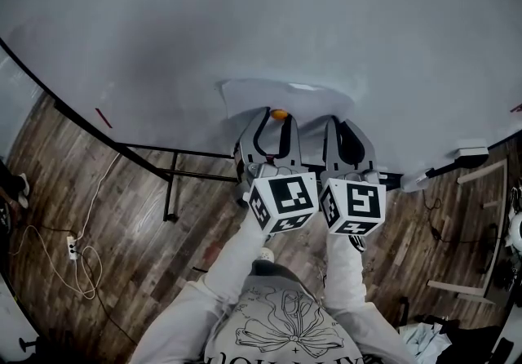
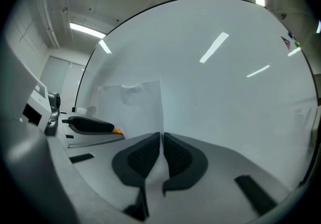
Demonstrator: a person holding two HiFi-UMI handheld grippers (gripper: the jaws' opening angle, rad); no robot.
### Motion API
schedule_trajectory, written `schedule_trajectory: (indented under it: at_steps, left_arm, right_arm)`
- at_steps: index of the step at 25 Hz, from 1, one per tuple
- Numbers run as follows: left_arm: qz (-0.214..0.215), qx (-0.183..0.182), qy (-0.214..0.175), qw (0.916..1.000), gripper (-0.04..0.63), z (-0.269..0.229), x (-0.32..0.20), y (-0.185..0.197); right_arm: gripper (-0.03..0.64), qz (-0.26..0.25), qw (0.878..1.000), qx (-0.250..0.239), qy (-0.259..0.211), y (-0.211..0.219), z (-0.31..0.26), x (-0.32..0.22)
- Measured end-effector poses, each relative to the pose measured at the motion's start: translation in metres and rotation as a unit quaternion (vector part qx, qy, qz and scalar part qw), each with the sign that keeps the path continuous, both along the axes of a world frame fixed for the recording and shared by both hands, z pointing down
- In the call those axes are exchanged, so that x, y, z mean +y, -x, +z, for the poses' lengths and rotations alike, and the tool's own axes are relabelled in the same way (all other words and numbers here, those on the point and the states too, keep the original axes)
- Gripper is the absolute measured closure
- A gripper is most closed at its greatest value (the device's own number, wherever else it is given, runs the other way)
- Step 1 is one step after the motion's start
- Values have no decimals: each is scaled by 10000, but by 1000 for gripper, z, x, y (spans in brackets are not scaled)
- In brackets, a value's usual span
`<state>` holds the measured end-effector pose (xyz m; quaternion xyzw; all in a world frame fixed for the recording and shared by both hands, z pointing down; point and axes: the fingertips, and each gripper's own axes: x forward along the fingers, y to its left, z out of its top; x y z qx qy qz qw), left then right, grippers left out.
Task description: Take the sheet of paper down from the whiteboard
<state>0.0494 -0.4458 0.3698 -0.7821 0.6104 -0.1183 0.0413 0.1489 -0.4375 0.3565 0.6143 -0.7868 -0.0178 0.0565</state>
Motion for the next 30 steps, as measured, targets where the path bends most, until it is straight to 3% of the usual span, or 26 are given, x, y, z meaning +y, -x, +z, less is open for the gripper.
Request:
schedule_trajectory:
  at_steps: [15,30]
  left_arm:
    - [-46,109,125,9999,476,1,0,-3]
    - [289,359,278,9985,479,0,3,-1]
  right_arm:
    - [600,-84,9999,-67,53,2,0,-2]
    - [614,41,9993,-370,60,-1,1,1]
